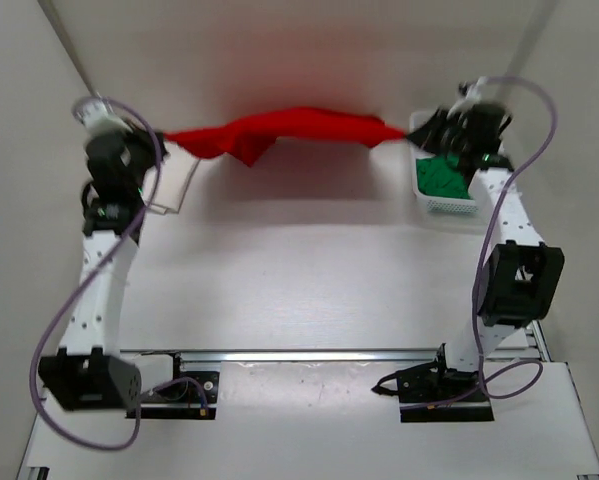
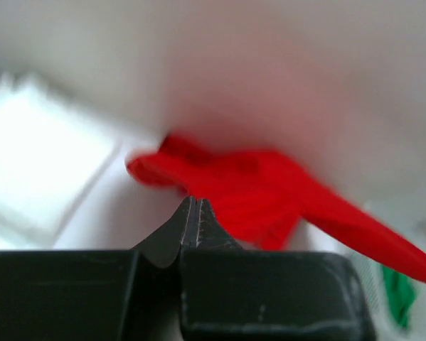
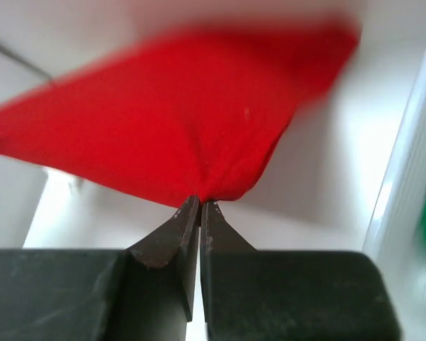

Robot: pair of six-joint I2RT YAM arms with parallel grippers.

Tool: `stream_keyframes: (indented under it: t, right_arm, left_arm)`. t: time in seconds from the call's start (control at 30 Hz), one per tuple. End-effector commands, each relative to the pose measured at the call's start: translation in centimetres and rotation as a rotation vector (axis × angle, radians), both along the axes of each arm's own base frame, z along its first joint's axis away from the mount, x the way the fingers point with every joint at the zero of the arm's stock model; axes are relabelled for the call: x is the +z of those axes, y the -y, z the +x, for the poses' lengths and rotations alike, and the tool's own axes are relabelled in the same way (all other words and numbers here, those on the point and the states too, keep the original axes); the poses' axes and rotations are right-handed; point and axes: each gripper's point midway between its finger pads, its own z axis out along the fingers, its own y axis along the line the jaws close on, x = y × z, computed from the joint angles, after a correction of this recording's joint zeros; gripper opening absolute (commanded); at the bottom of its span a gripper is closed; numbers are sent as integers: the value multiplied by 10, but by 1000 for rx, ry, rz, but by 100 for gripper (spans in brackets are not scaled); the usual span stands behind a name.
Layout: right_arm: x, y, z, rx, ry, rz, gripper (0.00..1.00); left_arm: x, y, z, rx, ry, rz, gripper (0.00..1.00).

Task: Fold and stack the t-shirts
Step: Flatten out the tshirt

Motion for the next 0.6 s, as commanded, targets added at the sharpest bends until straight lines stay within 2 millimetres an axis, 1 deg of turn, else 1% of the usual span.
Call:
stream_keyframes:
  t: [0.0,0.03,0.07,0.1,0.13,0.17,0.2,0.23,0.27,0.3,0.33,0.37,0.4,0.43,0.47,0.5,0.53,0.57]
  right_arm:
    - [-65,-2,-40,-42,-79,3,0]
    - [-89,-2,-56,-58,-118,24,0]
    - [-89,-5,-67,-58,-105,29,0]
    - [-115,-9,-85,-68,-177,54,0]
    - [-145,-6,-100,-98,-251,72,0]
    - [-150,-5,-109,-113,-262,79,0]
    - [-189,0,-135,-154,-361,96,0]
    - [-198,4,-142,-175,-389,120,0]
    - [-210,4,-157,-171,-419,139,0]
    - [-212,5,-166,-175,-430,167,0]
    - [-227,2,-181,-184,-470,197,0]
    - [-241,4,-194,-199,-496,225,0]
    - [-241,6,-199,-203,-489,241,0]
    - [-255,6,-212,-218,-524,264,0]
    - [-263,1,-225,-202,-546,271,0]
    - [-268,0,-234,-208,-556,267,1]
    - [-270,-1,-241,-218,-558,238,0]
    - [-277,-4,-249,-216,-574,222,0]
  left_arm:
    - [-48,1,-52,94,-34,66,0]
    - [-98,11,-57,65,-129,55,0]
    - [-129,17,-70,41,-170,39,0]
    - [-156,19,-82,30,-217,22,0]
    - [-169,23,-92,-8,-249,-14,0]
    - [-188,19,-98,-21,-287,-44,0]
    - [-202,28,-107,-73,-321,-63,0]
    - [-212,30,-114,-81,-363,-65,0]
    - [-225,36,-120,-103,-402,-47,0]
    - [-237,48,-128,-151,-443,-47,0]
    - [-256,55,-140,-183,-496,-58,0]
    - [-264,63,-146,-235,-517,-89,0]
    - [-282,62,-156,-242,-555,-117,0]
    - [-303,72,-170,-301,-608,-152,0]
    - [-310,77,-179,-342,-625,-176,0]
    - [-328,80,-190,-354,-671,-188,0]
    - [-340,78,-200,-343,-702,-185,0]
    - [-341,81,-205,-347,-700,-197,0]
